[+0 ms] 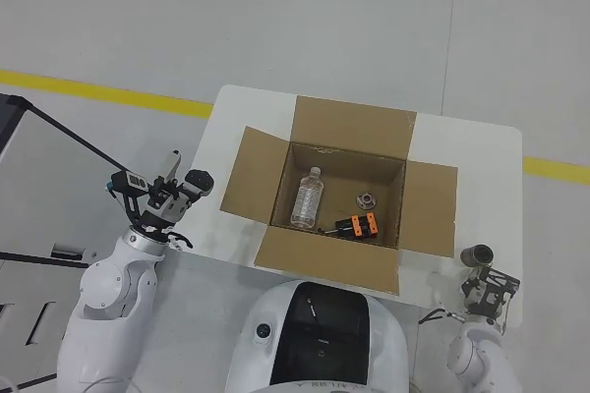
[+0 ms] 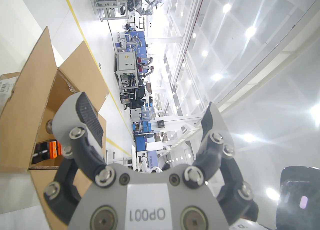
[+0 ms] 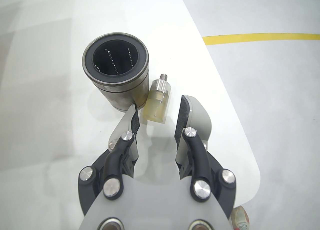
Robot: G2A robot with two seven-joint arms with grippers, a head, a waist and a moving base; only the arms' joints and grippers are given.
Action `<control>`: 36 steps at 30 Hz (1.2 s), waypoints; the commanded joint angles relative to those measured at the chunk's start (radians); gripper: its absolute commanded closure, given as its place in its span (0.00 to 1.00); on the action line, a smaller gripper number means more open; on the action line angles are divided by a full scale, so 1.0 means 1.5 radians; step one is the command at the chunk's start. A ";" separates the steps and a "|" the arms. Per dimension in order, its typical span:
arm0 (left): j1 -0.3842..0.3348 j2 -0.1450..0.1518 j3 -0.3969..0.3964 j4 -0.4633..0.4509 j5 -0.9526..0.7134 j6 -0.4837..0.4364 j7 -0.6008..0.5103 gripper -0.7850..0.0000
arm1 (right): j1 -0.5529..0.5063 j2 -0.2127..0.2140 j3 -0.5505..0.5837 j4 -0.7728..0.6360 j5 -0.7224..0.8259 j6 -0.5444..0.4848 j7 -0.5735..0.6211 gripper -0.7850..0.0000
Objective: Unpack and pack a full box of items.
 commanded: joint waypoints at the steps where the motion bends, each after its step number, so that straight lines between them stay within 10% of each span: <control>1: 0.000 0.000 0.000 0.000 0.000 0.000 0.000 0.00 | 0.004 0.000 -0.001 0.004 -0.002 0.002 0.000 0.62; 22: 0.000 0.000 0.000 0.000 0.000 0.000 0.000 0.00 | 0.029 -0.005 0.002 0.043 -0.002 0.017 -0.011 0.67; 25: 0.000 0.000 0.000 0.000 0.000 0.000 0.000 0.00 | 0.032 -0.006 0.001 0.046 -0.001 0.022 -0.019 1.00; 36: 0.000 0.000 0.000 0.000 0.000 0.000 0.000 0.00 | 0.008 -0.011 0.000 0.016 0.007 0.027 -0.061 1.00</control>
